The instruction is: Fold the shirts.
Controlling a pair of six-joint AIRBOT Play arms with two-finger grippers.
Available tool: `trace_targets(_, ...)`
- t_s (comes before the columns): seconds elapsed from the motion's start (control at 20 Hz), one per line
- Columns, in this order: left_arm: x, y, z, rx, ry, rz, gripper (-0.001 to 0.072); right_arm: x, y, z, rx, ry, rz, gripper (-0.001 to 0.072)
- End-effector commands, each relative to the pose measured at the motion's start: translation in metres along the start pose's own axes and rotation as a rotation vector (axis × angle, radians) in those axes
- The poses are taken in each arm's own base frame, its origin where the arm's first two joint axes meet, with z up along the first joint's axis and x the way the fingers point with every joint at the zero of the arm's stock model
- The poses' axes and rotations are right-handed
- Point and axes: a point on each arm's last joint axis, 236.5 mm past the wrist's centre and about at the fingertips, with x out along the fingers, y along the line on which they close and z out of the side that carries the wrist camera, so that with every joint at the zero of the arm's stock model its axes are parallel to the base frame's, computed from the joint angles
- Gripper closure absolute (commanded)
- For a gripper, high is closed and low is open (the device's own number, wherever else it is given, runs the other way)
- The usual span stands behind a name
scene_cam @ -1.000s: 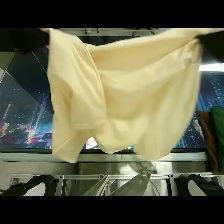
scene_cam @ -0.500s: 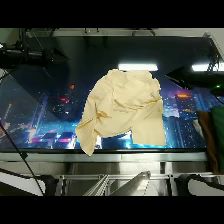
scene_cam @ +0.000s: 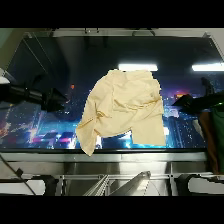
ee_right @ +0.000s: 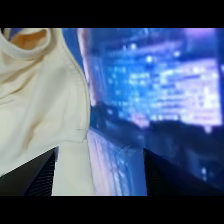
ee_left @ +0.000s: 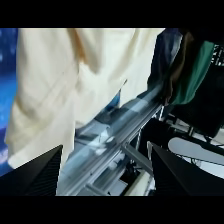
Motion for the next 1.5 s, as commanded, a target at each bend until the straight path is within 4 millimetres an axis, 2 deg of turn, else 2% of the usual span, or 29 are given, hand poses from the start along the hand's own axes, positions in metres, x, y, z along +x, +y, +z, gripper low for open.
trace_targets(0.0,0.043,0.043,-0.089,-0.171,0.116,0.103,0.0127,0.041,-0.002,-0.020,0.028,0.097,0.041,0.0218)
trace_targets(0.1,0.062,0.055,-0.117,-0.229,0.119,0.147,0.0127,0.067,0.012,-0.025,0.035,0.130,0.087,0.0235)
trace_targets(0.25,0.084,0.062,-0.141,-0.265,0.118,0.198,0.0128,0.096,0.034,-0.033,0.031,0.177,0.146,0.0236)
trace_targets(0.4,0.101,0.077,-0.156,-0.312,0.139,0.291,0.0128,0.103,0.051,-0.030,-0.002,0.185,0.164,0.0242)
trace_targets(0.5,0.115,0.087,-0.154,-0.313,0.144,0.348,0.0128,0.099,0.060,-0.023,-0.016,0.176,0.185,0.0480)
trace_targets(0.65,0.137,0.097,-0.127,-0.264,0.140,0.404,0.0127,0.090,0.075,-0.022,-0.036,0.196,0.234,0.0489)
trace_targets(0.7,0.144,0.099,-0.115,-0.245,0.136,0.418,0.0128,0.087,0.083,-0.024,-0.054,0.207,0.265,0.0542)
trace_targets(0.75,0.149,0.098,-0.106,-0.232,0.147,0.422,0.0190,0.082,0.092,-0.025,-0.064,0.213,0.304,0.0656)
trace_targets(0.8,0.152,0.099,-0.096,-0.208,0.155,0.437,0.0354,0.079,0.097,-0.024,-0.062,0.209,0.321,0.0665)
trace_targets(0.85,0.155,0.097,-0.087,-0.195,0.160,0.437,0.0458,0.074,0.099,-0.024,-0.067,0.206,0.326,0.0692)
trace_targets(0.9,0.157,0.093,-0.079,-0.169,0.172,0.429,0.0636,0.068,0.102,-0.024,-0.076,0.204,0.331,0.0691)
trace_targets(0.95,0.156,0.086,-0.073,-0.124,0.188,0.412,0.0689,0.059,0.104,-0.025,-0.080,0.204,0.343,0.0691)
trace_targets(1.05,0.145,0.058,-0.069,-0.037,0.231,0.369,0.0686,0.030,0.105,-0.023,-0.085,0.191,0.373,0.0691)
trace_targets(1.1,0.131,0.039,-0.070,0.009,0.237,0.342,0.0685,0.008,0.105,-0.023,-0.084,0.177,0.392,0.0691)
trace_targets(1.15,0.116,0.015,-0.069,0.056,0.222,0.303,0.0683,-0.018,0.104,-0.023,-0.082,0.157,0.412,0.0691)
trace_targets(1.2,0.095,-0.019,-0.068,0.114,0.181,0.228,0.0683,-0.044,0.105,-0.022,-0.086,0.120,0.429,0.0691)
trace_targets(1.25,0.072,-0.060,-0.066,0.177,0.116,0.127,0.0682,-0.076,0.113,-0.016,-0.096,0.043,0.470,0.0691)
trace_targets(1.3,0.041,-0.113,-0.065,0.269,0.015,-0.012,0.0681,-0.112,0.129,-0.007,-0.123,-0.066,0.539,0.0691)
trace_targets(1.35,0.005,-0.166,-0.068,0.382,-0.098,-0.146,0.0681,-0.161,0.155,0.002,-0.173,-0.213,0.649,0.0691)
trace_targets(1.4,-0.038,-0.219,-0.078,0.516,-0.227,-0.273,0.0681,-0.212,0.183,0.007,-0.243,-0.371,0.762,0.0691)
trace_targets(1.45,-0.079,-0.263,-0.094,0.633,-0.342,-0.372,0.0680,-0.271,0.213,0.006,-0.329,-0.546,0.873,0.0691)
